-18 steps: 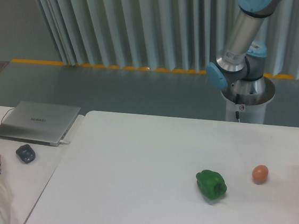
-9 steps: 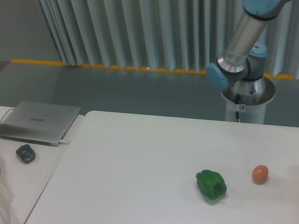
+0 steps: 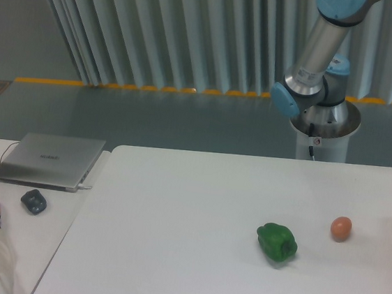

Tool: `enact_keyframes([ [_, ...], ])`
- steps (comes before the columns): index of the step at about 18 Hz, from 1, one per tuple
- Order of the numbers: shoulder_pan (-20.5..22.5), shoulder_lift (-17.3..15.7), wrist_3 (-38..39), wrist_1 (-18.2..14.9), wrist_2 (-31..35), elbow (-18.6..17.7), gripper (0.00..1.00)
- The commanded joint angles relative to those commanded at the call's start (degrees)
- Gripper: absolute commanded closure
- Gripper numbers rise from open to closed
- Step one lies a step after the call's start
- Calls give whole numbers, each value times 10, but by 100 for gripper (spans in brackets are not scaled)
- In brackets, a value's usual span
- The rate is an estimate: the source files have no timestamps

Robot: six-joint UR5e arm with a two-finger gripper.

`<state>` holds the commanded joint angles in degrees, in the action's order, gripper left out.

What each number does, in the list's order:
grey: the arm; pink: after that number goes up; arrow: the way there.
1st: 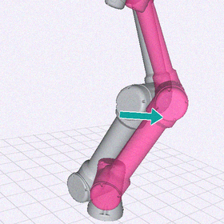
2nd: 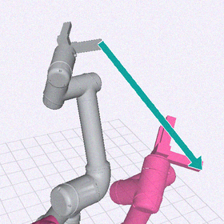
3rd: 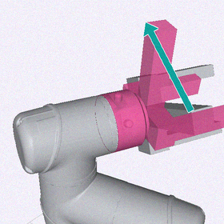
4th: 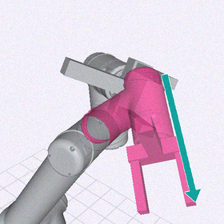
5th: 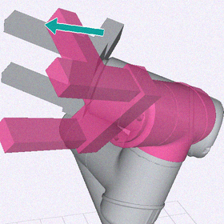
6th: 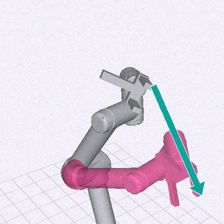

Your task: Place the yellow pepper in a basket

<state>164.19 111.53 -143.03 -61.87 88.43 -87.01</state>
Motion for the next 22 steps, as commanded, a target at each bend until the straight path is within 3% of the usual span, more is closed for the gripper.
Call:
enact_keyframes([
  [6,-76,-22,194,-3,-29,-5,0],
  [11,-150,-20,338,-3,-21,-1,0],
  [14,-181,-20,372,-9,11,3,0],
  [18,-214,-21,397,-54,23,8,0],
  [22,-229,-34,416,-96,23,-10,0],
])
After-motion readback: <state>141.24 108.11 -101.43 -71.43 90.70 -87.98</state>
